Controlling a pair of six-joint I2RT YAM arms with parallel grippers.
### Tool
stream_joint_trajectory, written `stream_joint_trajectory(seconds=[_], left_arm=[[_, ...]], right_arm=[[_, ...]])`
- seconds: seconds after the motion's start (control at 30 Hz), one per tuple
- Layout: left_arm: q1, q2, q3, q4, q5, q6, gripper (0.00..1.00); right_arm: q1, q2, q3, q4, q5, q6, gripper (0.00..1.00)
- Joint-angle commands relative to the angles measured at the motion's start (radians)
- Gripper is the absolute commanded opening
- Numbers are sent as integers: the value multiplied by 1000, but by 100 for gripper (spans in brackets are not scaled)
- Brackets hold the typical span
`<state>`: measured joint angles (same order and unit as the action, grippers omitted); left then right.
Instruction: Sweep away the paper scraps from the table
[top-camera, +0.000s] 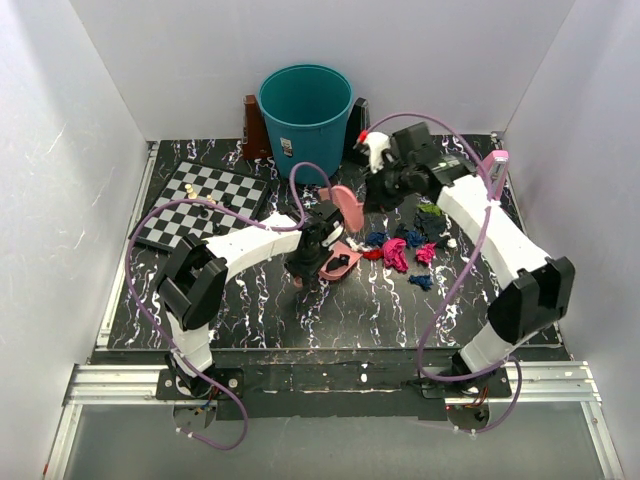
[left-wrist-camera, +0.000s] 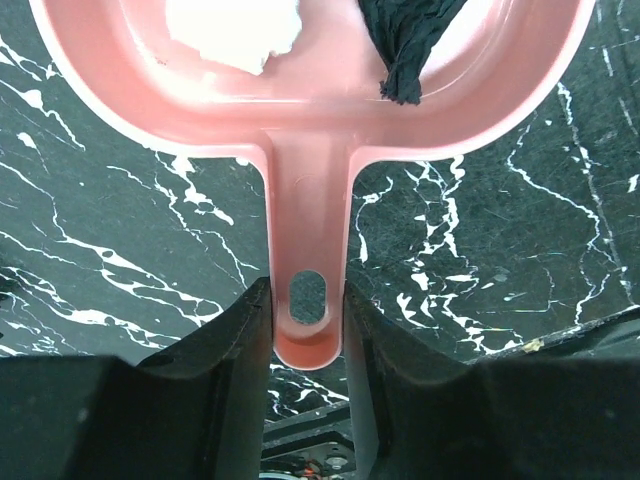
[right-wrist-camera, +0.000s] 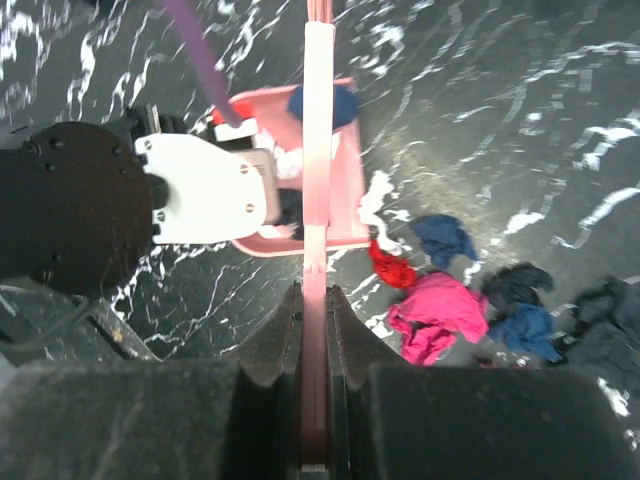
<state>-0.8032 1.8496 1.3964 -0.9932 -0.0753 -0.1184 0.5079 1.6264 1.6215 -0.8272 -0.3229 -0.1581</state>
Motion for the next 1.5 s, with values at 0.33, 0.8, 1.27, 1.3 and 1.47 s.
stream_joint_trajectory(seconds=[0.33,0.8,1.27,1.3,1.47], left_arm=[[1,-62,-13,1,6,-12,16],[1,-58,-13,1,11,-7,16],[2,-78,-31,14,6,-9,16],[1,-78,-33,14,0,-10,16],[-1,-102,-28,19,-41,-21,16]], right_arm=[[-46,81,1,246,272,43,1],[84,187,-31,272,62,-135,1],[-48,-20,-34,174,25,67,1],[-52,-39,-41,181,65,78,1],[-95,-169,-139,259,189,188,1]])
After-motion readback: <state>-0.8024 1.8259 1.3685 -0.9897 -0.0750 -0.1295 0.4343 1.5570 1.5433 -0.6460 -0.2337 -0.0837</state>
